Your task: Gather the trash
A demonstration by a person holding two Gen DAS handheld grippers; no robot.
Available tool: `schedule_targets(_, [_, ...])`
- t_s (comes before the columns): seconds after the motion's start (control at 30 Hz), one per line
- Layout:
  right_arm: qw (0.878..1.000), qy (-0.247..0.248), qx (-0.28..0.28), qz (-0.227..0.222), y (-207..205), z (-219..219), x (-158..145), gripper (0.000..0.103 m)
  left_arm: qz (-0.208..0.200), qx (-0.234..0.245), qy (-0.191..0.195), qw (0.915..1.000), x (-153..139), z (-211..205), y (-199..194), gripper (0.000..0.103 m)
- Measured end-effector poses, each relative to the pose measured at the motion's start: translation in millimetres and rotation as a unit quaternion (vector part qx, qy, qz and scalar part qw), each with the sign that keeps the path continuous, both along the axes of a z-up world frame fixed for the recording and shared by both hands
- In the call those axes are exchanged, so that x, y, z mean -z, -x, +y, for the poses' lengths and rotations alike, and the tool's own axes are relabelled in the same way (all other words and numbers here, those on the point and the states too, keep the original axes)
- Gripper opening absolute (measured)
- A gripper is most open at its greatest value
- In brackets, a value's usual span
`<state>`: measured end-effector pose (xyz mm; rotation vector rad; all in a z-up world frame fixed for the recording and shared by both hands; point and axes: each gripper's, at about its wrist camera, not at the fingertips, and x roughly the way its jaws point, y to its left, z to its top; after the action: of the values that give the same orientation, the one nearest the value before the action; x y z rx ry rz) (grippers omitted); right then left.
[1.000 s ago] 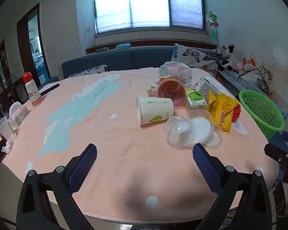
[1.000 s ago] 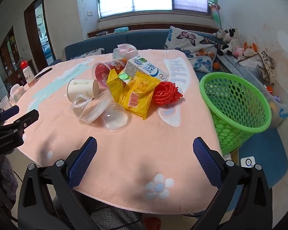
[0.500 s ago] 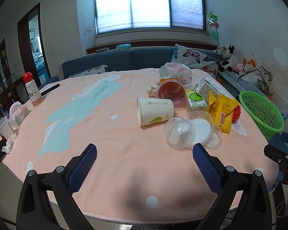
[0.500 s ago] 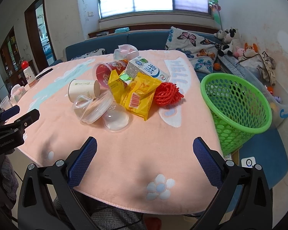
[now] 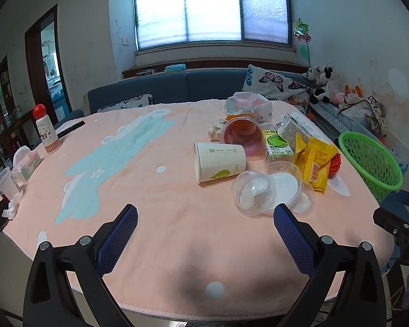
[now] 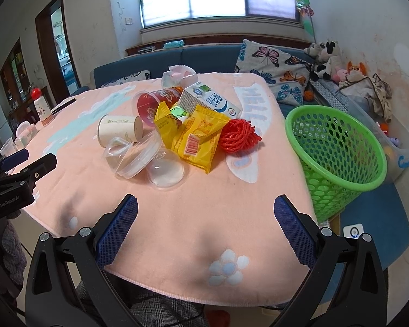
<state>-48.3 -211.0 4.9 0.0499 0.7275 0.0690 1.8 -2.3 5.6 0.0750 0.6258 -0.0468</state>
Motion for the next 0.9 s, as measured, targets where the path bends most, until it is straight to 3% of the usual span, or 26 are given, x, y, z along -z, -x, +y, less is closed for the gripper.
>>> schedule_targets(0.9, [1.000, -0.001, -0.004, -0.004, -3.7, -0.2, -1.8, 0.099, 0.004, 0.001, 0.005, 1.0000, -2.8, 0.1, -7.6, 0.097])
